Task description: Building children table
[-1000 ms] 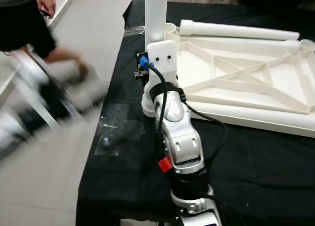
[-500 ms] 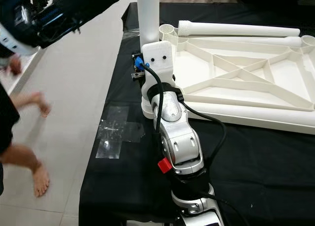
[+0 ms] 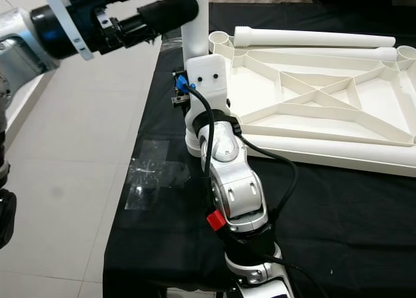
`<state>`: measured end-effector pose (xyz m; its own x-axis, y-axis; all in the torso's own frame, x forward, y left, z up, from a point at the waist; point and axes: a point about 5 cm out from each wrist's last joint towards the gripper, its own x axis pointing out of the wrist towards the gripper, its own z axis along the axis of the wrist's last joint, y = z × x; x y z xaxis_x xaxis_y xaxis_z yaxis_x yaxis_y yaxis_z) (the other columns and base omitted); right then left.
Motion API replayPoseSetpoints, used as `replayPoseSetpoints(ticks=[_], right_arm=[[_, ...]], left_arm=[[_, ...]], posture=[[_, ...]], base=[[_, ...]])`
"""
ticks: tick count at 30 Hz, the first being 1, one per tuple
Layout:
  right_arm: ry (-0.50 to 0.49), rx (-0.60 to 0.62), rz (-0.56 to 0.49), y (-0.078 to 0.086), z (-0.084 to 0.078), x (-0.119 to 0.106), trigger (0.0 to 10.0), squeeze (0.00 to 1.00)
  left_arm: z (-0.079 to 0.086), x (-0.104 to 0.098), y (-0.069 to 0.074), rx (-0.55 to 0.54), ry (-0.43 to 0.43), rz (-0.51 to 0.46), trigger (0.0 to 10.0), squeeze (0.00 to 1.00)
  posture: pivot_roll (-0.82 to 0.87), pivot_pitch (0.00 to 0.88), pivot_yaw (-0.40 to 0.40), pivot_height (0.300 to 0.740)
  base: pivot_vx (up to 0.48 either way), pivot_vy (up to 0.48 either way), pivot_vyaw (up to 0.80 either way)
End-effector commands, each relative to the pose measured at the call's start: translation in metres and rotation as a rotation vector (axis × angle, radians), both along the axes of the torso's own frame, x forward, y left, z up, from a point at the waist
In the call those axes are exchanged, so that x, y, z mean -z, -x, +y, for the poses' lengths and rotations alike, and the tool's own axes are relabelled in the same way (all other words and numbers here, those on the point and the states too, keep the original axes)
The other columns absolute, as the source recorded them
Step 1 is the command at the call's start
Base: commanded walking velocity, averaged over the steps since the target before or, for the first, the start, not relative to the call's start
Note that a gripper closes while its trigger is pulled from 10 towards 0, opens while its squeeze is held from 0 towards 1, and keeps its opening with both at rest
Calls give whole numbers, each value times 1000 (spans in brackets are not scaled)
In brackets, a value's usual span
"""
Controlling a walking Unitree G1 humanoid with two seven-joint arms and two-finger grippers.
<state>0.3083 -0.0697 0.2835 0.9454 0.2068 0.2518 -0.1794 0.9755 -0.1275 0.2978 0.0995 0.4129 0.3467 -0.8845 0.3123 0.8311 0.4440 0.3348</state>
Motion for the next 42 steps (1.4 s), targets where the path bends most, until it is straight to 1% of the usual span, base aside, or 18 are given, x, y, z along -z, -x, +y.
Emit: replayPoseSetpoints(ticks=[1, 6, 7, 9, 11, 16, 17, 20, 23, 33, 34, 35, 36, 42], right_arm=[[29, 36, 147, -7, -4, 30, 10000, 0], [27, 25, 144, -6, -2, 29, 10000, 0], [27, 22, 143, -6, -2, 29, 10000, 0], [27, 22, 143, -6, -2, 29, 10000, 0], [27, 15, 142, -5, -1, 28, 10000, 0], [26, 6, 140, -4, 0, 28, 10000, 0], [26, 2, 139, -4, 1, 27, 10000, 0], [26, 0, 138, -4, 2, 27, 10000, 0], [25, -3, 136, -3, 2, 27, 10000, 0], [27, -7, 130, -2, 4, 25, 10000, 0], [28, -21, 119, -2, 4, 23, 10000, 812], [30, -31, 110, -2, 5, 21, 10000, 812], [21, -48, 87, -2, 5, 16, 10000, 1000], [9, -76, 46, -3, 2, 7, 10000, 1000]], left_arm=[[-3, -1, 1, 25, -6, -13, 10000, 0], [-7, -2, -2, 69, -6, -3, 10000, 0], [-8, -2, -4, 74, -12, -7, 10000, 0], [-8, -2, -4, 74, -12, -7, 10000, 0], [-11, -3, -9, 69, -27, -18, 10000, 0], [-15, 0, -16, 60, -44, -22, 10000, 0], [-18, 2, -19, 68, -52, -18, 0, 0], [-20, 2, -21, 74, -57, -15, 0, 0], [-27, 2, -25, 88, -68, -25, 0, 0], [-30, -1, -26, 103, -77, -45, 0, 0], [-30, -1, -27, 102, -83, -49, 0, 0], [-30, 0, -28, 102, -87, -52, 0, 0], [-30, 0, -28, 103, -92, -55, 0, 0], [-29, 1, -29, 106, -99, -56, 0, 0]], posture=[[68, 294, 44, 740], [64, 291, 42, 740], [63, 291, 42, 740], [63, 291, 42, 740], [61, 287, 41, 740], [62, 285, 39, 740], [60, 284, 39, 740], [60, 284, 39, 740], [57, 283, 42, 740], [57, 285, 50, 740], [58, 285, 53, 740], [58, 285, 53, 740], [58, 285, 53, 740], [57, 283, 52, 740]], base=[[0, 0, 0], [0, 0, 0], [0, 0, 0], [0, 0, 0], [0, 0, 0], [0, 0, 0], [0, 0, 0], [0, 0, 0], [0, 0, 0], [0, 0, 0], [0, 0, 0], [0, 0, 0], [0, 0, 0], [0, 0, 0]])
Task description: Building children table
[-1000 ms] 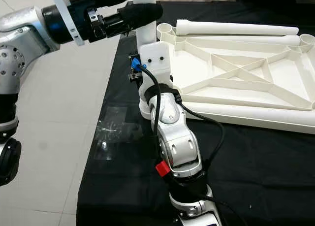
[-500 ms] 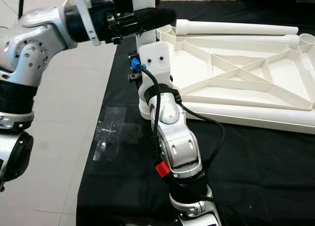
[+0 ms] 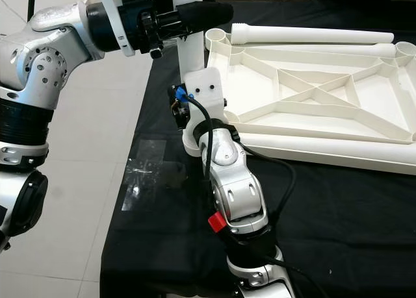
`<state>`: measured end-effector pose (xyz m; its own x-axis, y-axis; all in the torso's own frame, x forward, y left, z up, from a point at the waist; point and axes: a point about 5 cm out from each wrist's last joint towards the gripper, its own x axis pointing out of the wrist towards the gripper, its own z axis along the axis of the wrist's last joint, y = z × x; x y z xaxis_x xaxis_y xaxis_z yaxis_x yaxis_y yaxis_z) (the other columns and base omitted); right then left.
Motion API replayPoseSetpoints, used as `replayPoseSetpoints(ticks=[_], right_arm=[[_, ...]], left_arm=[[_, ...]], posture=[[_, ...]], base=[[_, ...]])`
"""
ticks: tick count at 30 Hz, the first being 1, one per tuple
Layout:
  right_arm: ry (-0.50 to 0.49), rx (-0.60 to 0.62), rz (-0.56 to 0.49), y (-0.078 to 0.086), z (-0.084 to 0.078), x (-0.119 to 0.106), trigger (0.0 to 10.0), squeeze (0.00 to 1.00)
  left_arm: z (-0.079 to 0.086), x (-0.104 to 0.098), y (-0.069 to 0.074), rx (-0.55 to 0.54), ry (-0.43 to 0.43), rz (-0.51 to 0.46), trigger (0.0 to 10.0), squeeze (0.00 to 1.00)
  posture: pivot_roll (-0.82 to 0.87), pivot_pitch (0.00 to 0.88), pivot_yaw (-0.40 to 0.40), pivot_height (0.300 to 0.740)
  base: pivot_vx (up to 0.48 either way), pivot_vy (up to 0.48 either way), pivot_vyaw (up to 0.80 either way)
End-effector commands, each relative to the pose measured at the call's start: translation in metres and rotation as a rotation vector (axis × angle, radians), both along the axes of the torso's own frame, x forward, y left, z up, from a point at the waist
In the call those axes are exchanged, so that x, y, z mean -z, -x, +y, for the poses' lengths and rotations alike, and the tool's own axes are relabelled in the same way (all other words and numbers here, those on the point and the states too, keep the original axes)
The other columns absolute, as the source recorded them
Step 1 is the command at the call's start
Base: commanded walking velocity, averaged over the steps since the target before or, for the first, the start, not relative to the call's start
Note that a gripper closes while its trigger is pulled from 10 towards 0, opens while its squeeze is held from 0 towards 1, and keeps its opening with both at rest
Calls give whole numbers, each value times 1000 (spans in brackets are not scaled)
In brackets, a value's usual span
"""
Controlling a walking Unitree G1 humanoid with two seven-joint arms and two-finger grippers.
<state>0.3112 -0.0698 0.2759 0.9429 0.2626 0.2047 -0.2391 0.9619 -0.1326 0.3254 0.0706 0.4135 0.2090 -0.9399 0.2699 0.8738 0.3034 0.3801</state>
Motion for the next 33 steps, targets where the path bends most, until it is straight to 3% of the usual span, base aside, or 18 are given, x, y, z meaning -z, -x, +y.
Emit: replayPoseSetpoints(ticks=[1, 5, 7, 9, 10, 18, 23, 29, 30, 33], right_arm=[[-36, -63, -30, 0, 1, -9, 10000, 1000], [-82, -180, -52, 0, 1, -17, 10000, 1000], [-41, -297, -58, 0, -2, -18, 10000, 957], [-20, -323, -58, 0, -4, -18, 10000, 957], [41, -362, -66, -2, -11, -18, 10000, 0], [160, -558, -97, -10, -37, -28, 10000, 0], [151, -747, -119, -8, -41, -34, 10000, 0], [127, -825, -126, -10, -47, -37, 10000, 0], [125, -857, -122, -11, -49, -38, 0, 0], [139, -939, -108, -10, -49, -37, 0, 0]], left_arm=[[0, 1, -1, -29, -45, -33, 0, 0], [-1, 1, 0, -22, -48, -35, 0, 0], [-2, 1, 0, -16, -50, -37, 0, 0], [-2, 1, 0, -14, -51, -38, 0, 0], [-3, 1, 1, -10, -52, -38, 0, 0], [-4, 2, 2, 5, -56, -38, 0, 0], [-5, 1, 3, 16, -54, -38, 0, 0], [-6, 1, 5, 25, -54, -33, 0, 0], [-6, 2, 5, 28, -54, -32, 0, 0], [-7, 2, 6, 32, -57, -32, 0, 0]], posture=[[58, 283, 53, 740], [58, 284, 54, 740], [58, 283, 56, 740], [58, 283, 56, 740], [59, 285, 57, 740], [63, 286, 60, 740], [69, 290, 63, 740], [73, 290, 64, 740], [73, 290, 62, 740], [74, 293, 62, 740]], base=[[0, 0, 0], [0, 0, 0], [0, 0, 0], [0, 0, 0], [0, 0, 0], [0, 0, 0], [0, 0, 0], [0, 0, 0], [0, 0, 0], [0, 0, 0]])
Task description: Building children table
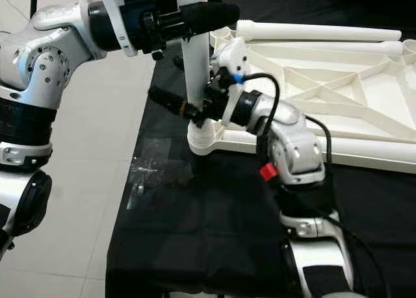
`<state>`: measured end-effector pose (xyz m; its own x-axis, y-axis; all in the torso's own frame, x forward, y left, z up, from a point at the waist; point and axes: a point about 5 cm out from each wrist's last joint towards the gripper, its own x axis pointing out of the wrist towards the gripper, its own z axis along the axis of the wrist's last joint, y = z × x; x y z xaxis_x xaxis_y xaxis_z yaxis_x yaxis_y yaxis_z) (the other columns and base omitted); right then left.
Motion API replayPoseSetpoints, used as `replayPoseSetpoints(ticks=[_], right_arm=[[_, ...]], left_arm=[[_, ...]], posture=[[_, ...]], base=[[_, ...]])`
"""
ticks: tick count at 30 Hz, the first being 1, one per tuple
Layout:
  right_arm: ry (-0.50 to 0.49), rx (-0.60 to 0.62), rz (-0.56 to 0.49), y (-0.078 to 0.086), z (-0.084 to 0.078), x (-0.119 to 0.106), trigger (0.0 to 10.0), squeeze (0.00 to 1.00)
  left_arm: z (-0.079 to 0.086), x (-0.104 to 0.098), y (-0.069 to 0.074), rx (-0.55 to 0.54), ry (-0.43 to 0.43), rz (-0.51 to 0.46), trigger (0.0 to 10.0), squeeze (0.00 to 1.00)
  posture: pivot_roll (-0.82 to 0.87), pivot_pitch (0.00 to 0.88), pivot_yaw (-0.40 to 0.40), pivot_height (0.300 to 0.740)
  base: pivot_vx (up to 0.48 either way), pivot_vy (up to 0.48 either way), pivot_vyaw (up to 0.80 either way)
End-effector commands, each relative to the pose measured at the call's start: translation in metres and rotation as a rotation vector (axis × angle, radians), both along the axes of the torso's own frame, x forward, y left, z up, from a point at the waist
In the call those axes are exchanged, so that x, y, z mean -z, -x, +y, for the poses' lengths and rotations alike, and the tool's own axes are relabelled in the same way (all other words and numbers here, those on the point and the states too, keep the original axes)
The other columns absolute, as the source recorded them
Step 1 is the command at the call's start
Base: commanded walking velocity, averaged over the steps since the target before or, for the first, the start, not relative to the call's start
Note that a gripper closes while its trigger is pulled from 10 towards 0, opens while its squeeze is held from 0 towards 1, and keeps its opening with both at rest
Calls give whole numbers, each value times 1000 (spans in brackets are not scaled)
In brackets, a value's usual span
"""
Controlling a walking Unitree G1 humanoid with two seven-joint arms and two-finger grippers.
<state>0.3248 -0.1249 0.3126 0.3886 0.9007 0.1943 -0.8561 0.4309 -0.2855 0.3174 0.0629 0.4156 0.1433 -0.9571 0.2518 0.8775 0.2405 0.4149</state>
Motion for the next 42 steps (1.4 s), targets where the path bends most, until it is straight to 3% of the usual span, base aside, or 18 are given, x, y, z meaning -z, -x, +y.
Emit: replayPoseSetpoints(ticks=[1, 14, 15, 16, 23, 27, 29, 31, 32, 34, 35, 37, 42], right_arm=[[10, -81, -10, 4, 6, 0, 0, 0], [69, -78, -55, 0, 8, 2, 0, 0], [52, -50, -63, 0, 9, 3, 0, 0], [43, -41, -65, 1, 9, 4, 0, 0], [29, 24, -69, 8, 14, 15, 0, 0], [6, 180, -2, 13, 24, 32, 0, 0], [6, 180, -2, 13, 24, 32, 0, 0], [-14, 300, 51, 12, 29, 41, 0, 0], [-14, 300, 51, 12, 29, 41, 0, 0], [19, 488, 97, 8, 33, 55, 0, 0], [19, 488, 97, 8, 33, 55, 0, 0], [50, 745, 169, 6, 25, 71, 0, 0], [22, 893, 177, 9, 20, 76, 0, 0]], left_arm=[[1, 4, -2, -29, -31, -1, 0, 0], [0, 4, -1, -25, -35, -4, 0, 0], [0, 4, -1, -26, -31, -2, 1686, 184], [1, 4, -1, -31, -31, 4, 10000, 1000], [3, 3, 5, -9, -29, -1, 10000, 1000], [13, -6, 16, -14, 11, -28, 10000, 1000], [13, -6, 16, -14, 11, -28, 10000, 1000], [19, -9, 21, -23, 33, -34, 10000, 1000], [19, -9, 21, -23, 33, -34, 10000, 1000], [30, -13, 28, -45, 68, -36, 10000, 1000], [30, -13, 28, -45, 68, -36, 10000, 1000], [47, -17, 42, -56, 113, -32, 10000, 1000], [70, -12, 56, -119, 126, -28, 10000, 1000]], posture=[[74, 293, 62, 740], [70, 290, 63, 740], [67, 288, 64, 740], [66, 288, 64, 740], [61, 284, 65, 740], [57, 282, 61, 740], [57, 282, 61, 740], [50, 277, 52, 740], [50, 277, 52, 740], [53, 277, 45, 740], [53, 277, 45, 740], [58, 280, 31, 740], [73, 283, 24, 740]], base=[[0, 0, 0], [0, 0, 0], [0, 0, 0], [0, 0, 0], [0, 0, 0], [0, 0, 0], [0, 0, 0], [0, 0, 0], [0, 0, 0], [0, 0, 0], [0, 0, 0], [0, 0, 0], [0, 0, 0]])
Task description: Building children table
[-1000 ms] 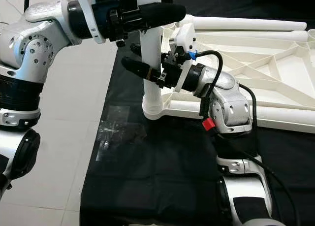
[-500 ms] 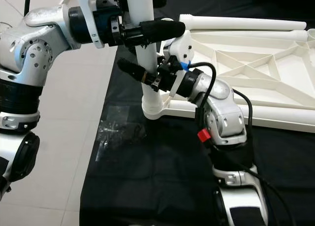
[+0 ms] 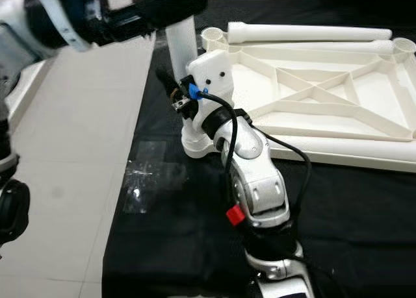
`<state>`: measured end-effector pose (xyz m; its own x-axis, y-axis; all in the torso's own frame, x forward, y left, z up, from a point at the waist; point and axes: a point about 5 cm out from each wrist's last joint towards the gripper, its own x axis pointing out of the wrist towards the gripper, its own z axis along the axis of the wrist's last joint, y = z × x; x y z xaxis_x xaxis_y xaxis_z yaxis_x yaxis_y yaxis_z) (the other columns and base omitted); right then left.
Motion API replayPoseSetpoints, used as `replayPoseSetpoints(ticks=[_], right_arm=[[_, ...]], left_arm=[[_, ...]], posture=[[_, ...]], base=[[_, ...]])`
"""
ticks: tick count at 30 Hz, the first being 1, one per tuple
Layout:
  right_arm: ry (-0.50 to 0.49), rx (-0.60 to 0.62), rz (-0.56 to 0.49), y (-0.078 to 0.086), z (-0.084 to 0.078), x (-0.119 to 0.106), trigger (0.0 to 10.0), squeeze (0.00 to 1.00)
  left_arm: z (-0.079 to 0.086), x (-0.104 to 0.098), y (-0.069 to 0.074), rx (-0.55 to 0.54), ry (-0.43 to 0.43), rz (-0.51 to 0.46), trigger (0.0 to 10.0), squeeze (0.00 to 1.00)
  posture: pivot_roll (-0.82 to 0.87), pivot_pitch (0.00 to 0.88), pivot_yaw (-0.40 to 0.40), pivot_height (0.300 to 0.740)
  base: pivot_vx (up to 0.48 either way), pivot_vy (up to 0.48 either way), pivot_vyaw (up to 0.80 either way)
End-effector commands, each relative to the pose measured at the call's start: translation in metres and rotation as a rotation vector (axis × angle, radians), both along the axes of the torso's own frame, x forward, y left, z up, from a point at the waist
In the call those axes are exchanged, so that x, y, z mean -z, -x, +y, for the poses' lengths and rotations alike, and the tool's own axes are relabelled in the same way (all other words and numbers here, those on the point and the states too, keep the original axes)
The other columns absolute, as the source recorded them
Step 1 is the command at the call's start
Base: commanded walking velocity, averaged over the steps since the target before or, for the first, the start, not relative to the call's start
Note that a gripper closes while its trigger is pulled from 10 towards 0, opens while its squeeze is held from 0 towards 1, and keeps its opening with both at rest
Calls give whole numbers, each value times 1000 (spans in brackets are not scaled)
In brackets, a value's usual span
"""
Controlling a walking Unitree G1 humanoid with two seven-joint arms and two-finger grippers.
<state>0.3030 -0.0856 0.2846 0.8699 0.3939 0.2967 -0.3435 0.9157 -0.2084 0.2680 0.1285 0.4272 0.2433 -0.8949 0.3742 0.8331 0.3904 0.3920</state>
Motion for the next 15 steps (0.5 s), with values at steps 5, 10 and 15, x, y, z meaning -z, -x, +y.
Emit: replayPoseSetpoints(ticks=[5, 10, 15], right_arm=[[10, 203, 237, -10, -17, 46, 0, 0], [-6, 236, 234, -10, -17, 45, 0, 0], [-8, 269, 236, -8, -16, 45, 0, 0]], left_arm=[[25, 16, 17, -74, 8, 47, 10000, 1000], [35, 37, 23, -120, 34, 117, 10000, 1000], [44, 59, 34, -148, 42, 185, 10000, 0]], posture=[[77, 282, 20, 740], [76, 282, 21, 740], [76, 282, 21, 740]], base=[[0, 0, 0], [0, 0, 0], [0, 0, 0]])
